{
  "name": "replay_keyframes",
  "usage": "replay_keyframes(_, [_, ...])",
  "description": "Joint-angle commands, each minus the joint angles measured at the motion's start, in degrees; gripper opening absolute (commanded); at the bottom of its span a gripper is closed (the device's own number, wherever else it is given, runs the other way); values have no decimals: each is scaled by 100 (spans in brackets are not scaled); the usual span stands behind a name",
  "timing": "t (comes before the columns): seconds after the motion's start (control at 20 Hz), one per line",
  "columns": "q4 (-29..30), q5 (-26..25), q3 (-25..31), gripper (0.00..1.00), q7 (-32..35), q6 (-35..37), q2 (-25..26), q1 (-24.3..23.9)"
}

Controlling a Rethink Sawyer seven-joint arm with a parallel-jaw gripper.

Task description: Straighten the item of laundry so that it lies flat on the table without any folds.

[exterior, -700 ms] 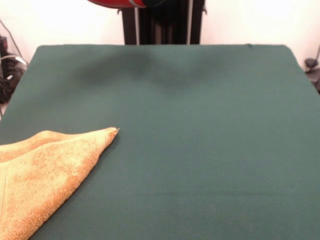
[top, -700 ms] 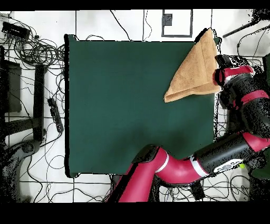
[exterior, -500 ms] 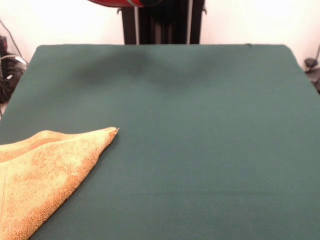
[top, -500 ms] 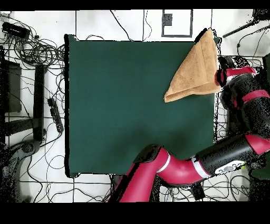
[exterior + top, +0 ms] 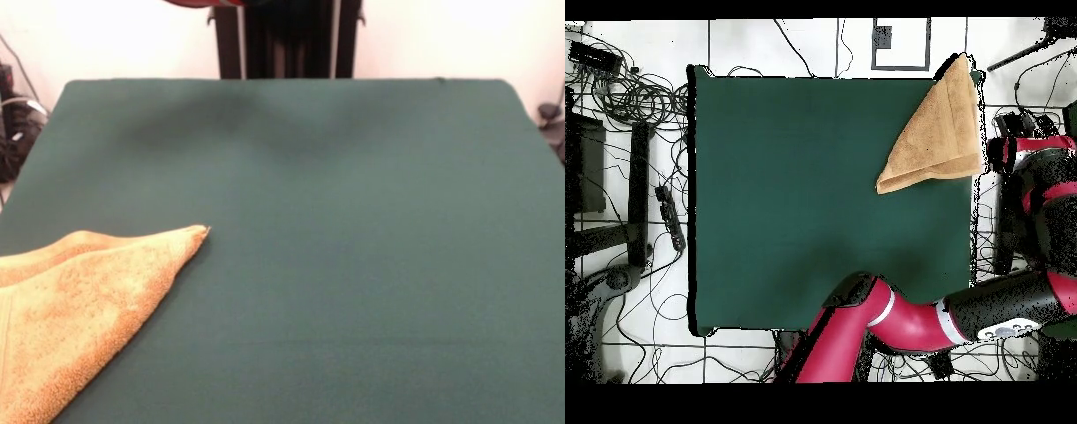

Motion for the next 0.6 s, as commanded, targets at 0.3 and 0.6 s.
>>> replay_keyframes(0.3, [331, 1294, 547, 0, -913, -342, 953, 673])
replay_keyframes(0.6, [436, 1384, 231, 0, -538, -116, 907, 746])
